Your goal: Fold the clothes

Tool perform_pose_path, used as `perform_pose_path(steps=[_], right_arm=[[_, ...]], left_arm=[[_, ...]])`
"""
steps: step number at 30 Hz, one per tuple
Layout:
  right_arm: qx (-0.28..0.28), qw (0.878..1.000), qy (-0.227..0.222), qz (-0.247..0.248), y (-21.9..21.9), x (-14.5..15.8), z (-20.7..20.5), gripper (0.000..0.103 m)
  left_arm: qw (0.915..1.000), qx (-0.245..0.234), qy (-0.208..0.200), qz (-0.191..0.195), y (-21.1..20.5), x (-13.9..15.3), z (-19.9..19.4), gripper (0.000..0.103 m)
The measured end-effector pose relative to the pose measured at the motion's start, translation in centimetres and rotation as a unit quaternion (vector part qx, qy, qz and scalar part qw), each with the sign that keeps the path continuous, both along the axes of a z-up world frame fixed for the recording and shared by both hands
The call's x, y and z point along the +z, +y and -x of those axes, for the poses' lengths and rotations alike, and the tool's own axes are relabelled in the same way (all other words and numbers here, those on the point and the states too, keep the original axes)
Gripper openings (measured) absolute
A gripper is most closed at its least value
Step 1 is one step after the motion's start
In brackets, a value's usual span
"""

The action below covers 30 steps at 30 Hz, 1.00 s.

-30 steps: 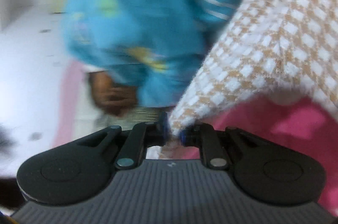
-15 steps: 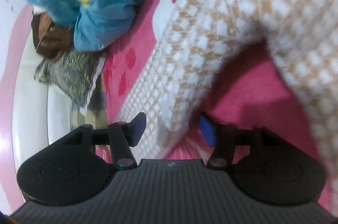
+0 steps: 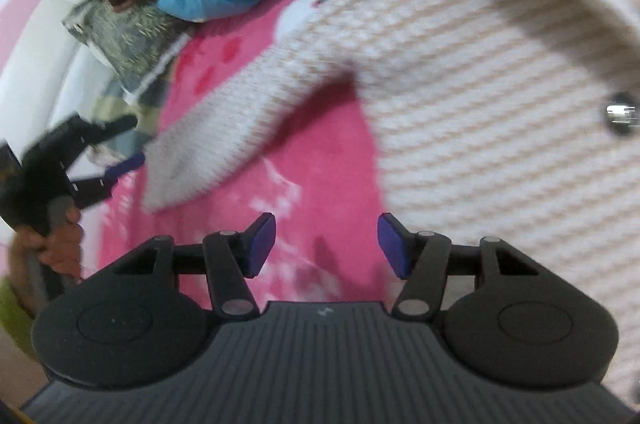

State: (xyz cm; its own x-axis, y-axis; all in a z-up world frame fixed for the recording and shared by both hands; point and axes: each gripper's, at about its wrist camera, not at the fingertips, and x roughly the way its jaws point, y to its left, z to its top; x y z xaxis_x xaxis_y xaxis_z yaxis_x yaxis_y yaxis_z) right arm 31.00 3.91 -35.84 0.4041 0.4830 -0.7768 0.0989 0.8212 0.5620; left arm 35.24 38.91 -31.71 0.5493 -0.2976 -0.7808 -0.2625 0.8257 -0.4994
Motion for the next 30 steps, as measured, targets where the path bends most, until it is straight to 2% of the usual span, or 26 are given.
perform_pose_path(steps=[2,5,7,12,15,18,21,25,28,30], right_arm=[[0.027,0.999,0.0,0.042,-1.0,0.5,1.8,0.056],[0.074,0.992,-0.001,0.103,-2.6,1.6,5.5,0.056],[0.076,0.991,0.021,0.112,-4.6,1.9,8.2,0.056],[-0.025,0.992,0.109,0.064,-12.7,1.0,14.7,0.056],[-0.116,0.982,0.145,0.025,-18.3,0.1,18.4,0.056],[-0.194,0.968,0.162,0.011,-23.5,-0.9,21.5,0.056],[-0.275,0.951,0.142,-0.006,-28.7,-1.5,23.5,0.056],[-0.379,0.918,0.112,-0.042,-34.3,-2.9,25.5,0.056],[-0.444,0.888,0.098,-0.063,-37.3,-4.4,27.1,0.056],[-0.473,0.872,0.086,-0.096,-38.7,-5.6,27.8,0.056]], left_arm=[[0.9986,-0.044,0.023,0.02,-3.8,-1.2,0.3,0.069],[0.9937,-0.086,0.058,0.044,-8.5,-3.1,1.1,0.069],[0.9885,-0.108,0.086,0.061,-11.4,-4.5,2.3,0.069],[0.9718,-0.163,0.153,0.074,-18.0,-7.0,7.6,0.069],[0.9659,-0.177,0.176,0.067,-21.1,-7.7,10.6,0.069],[0.9669,-0.165,0.186,0.057,-22.4,-7.8,12.2,0.069],[0.9676,-0.153,0.195,0.047,-23.6,-7.9,13.8,0.069],[0.9676,-0.136,0.208,0.046,-23.7,-7.5,14.4,0.065],[0.9648,-0.144,0.215,0.043,-24.1,-7.8,14.9,0.06],[0.9636,-0.149,0.219,0.038,-24.5,-8.1,15.2,0.058]])
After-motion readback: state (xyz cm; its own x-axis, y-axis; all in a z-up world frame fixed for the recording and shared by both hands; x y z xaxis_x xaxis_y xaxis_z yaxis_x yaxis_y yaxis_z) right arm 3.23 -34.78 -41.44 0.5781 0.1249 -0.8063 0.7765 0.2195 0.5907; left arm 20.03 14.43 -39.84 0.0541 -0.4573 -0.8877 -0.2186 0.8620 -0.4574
